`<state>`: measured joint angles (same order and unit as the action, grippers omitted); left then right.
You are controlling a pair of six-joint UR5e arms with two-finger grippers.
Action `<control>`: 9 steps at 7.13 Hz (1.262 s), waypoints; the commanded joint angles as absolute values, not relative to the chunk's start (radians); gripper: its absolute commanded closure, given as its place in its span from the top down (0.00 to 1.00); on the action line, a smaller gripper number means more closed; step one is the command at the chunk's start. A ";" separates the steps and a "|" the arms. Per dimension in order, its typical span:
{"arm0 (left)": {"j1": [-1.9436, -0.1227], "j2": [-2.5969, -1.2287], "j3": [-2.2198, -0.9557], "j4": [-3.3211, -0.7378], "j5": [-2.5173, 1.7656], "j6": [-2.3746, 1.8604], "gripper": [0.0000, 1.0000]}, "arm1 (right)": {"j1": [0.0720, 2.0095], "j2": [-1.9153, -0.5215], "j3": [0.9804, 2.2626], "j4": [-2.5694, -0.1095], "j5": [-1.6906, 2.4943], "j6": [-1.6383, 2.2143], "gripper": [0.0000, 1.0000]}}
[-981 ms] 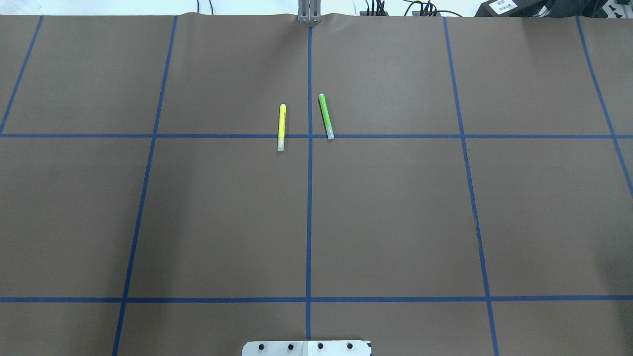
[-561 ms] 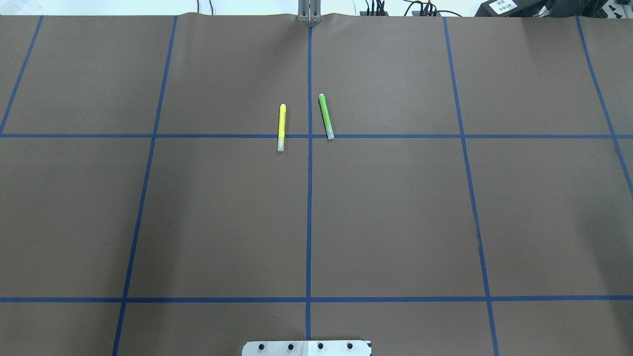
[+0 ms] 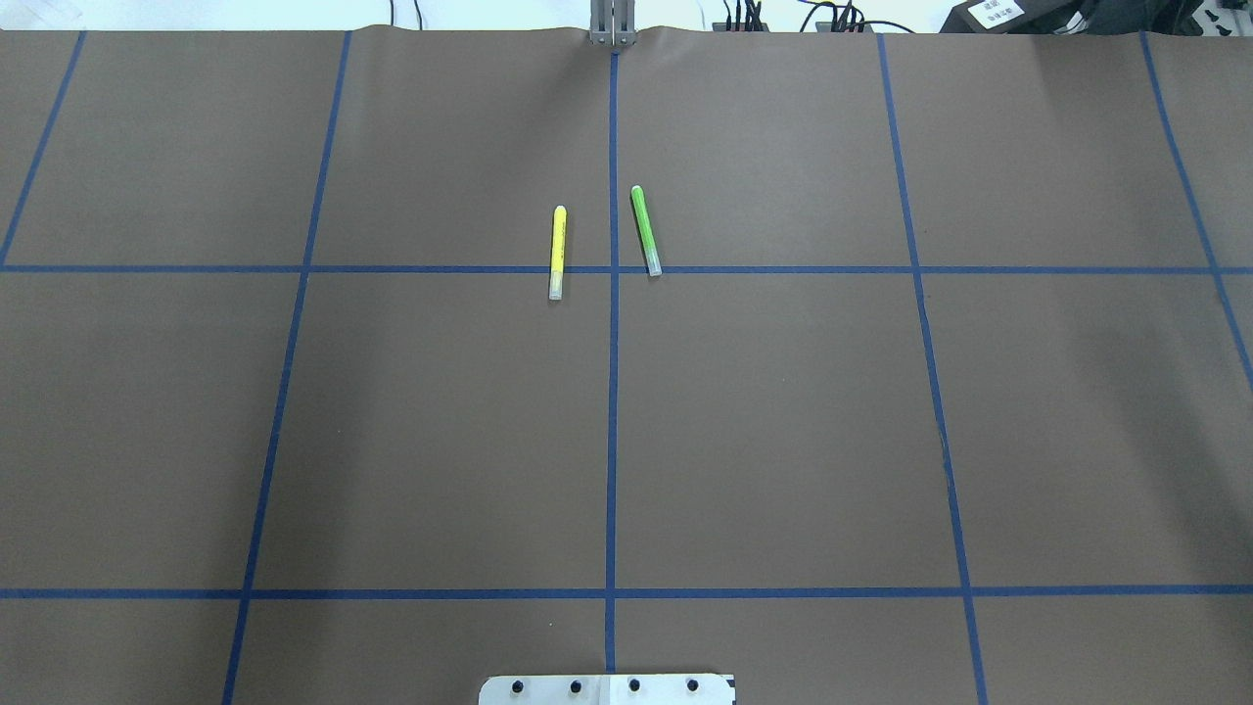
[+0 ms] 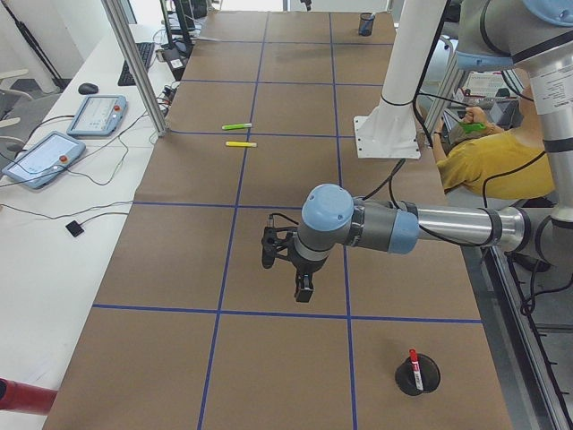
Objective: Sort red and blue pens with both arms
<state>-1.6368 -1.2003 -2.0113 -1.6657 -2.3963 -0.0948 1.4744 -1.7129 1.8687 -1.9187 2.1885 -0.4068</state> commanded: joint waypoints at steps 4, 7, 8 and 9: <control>-1.637 -1.207 -2.011 -1.666 -2.396 -0.100 1.00 | 1.569 -1.676 1.795 -1.616 2.281 0.049 1.00; -1.637 -1.221 -2.016 -1.658 -2.396 -0.104 1.00 | 1.569 -1.729 1.726 -1.450 2.315 0.154 1.00; -1.637 -1.235 -2.010 -1.649 -2.392 -0.104 1.00 | 1.569 -1.735 1.742 -1.451 2.327 0.164 1.00; -1.637 -1.244 -2.010 -1.619 -2.391 -0.106 1.00 | 1.569 -1.755 1.781 -1.451 2.342 0.214 1.00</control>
<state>-1.6371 -1.2313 -2.0114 -1.6460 -2.3933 -0.1046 1.5692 -1.7328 1.7438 -1.4550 2.3221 0.1627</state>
